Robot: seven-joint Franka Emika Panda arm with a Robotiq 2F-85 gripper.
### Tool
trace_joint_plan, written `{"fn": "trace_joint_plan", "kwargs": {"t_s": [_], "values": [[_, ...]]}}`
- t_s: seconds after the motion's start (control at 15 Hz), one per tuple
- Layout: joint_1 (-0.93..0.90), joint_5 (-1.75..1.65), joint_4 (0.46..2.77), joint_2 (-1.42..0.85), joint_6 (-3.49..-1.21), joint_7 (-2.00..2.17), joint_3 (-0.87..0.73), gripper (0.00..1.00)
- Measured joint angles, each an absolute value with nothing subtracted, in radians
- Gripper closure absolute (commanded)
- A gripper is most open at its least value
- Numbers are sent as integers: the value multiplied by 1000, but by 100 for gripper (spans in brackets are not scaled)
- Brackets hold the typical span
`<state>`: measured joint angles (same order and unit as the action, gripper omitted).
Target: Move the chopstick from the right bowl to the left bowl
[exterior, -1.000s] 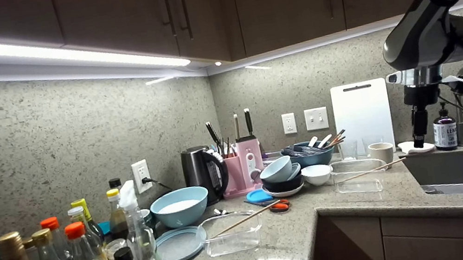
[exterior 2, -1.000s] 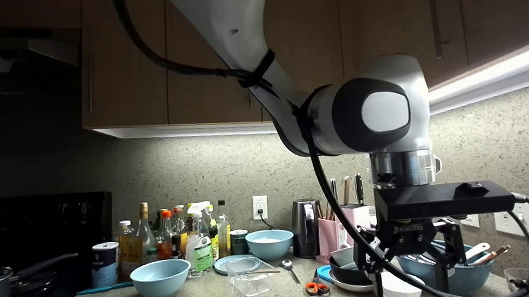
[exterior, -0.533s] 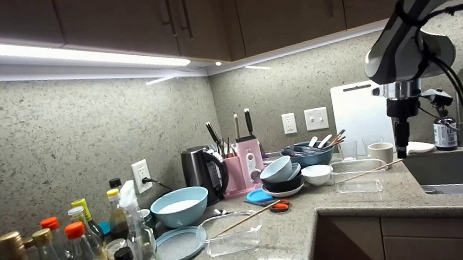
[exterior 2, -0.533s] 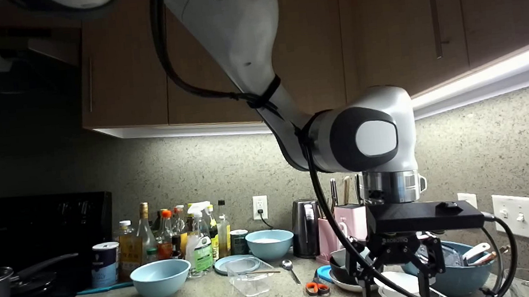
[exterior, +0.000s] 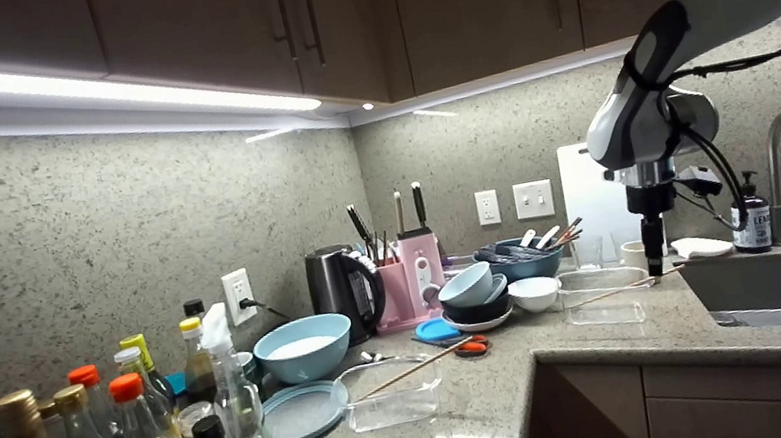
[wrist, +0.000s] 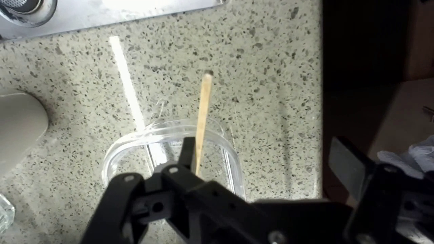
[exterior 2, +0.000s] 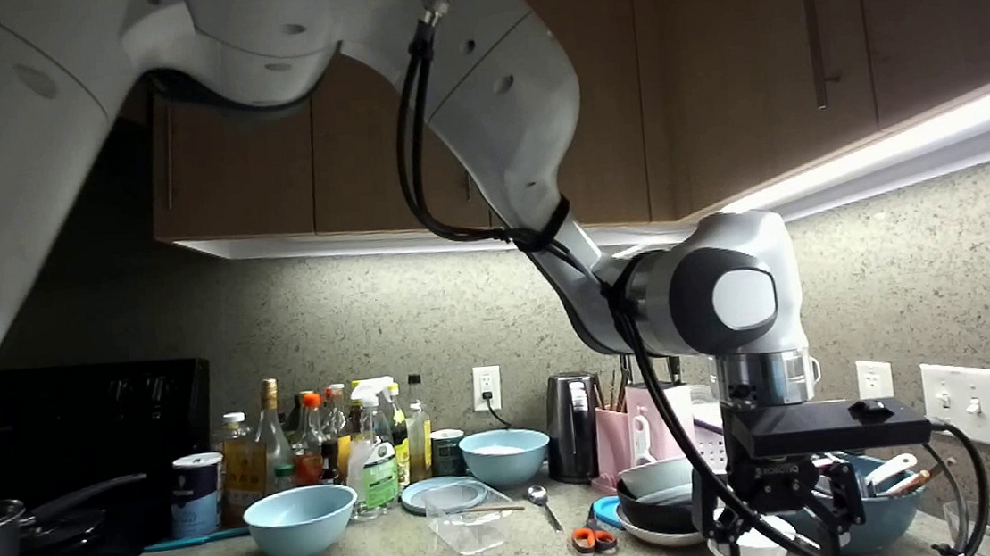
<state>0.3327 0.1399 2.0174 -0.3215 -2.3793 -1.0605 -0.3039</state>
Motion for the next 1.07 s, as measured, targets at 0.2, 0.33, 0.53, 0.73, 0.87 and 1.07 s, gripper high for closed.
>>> {"fn": "trace_joint_plan", "kwargs": {"t_s": [0.2,0.33,0.53,0.73,0.87,1.07], "values": [[371,100,1934,-397,-2348,-1062,-279,0],[389,67,1890,-433,-2322,-1062,-268,0],[408,34,1843,-470,-2279,-1062,-259,27],[426,22,1816,-492,-2243,-1062,-249,47],[431,18,1803,-502,-2230,-1062,-247,61],[433,7,1790,-510,-2226,-1062,-246,80]]}}
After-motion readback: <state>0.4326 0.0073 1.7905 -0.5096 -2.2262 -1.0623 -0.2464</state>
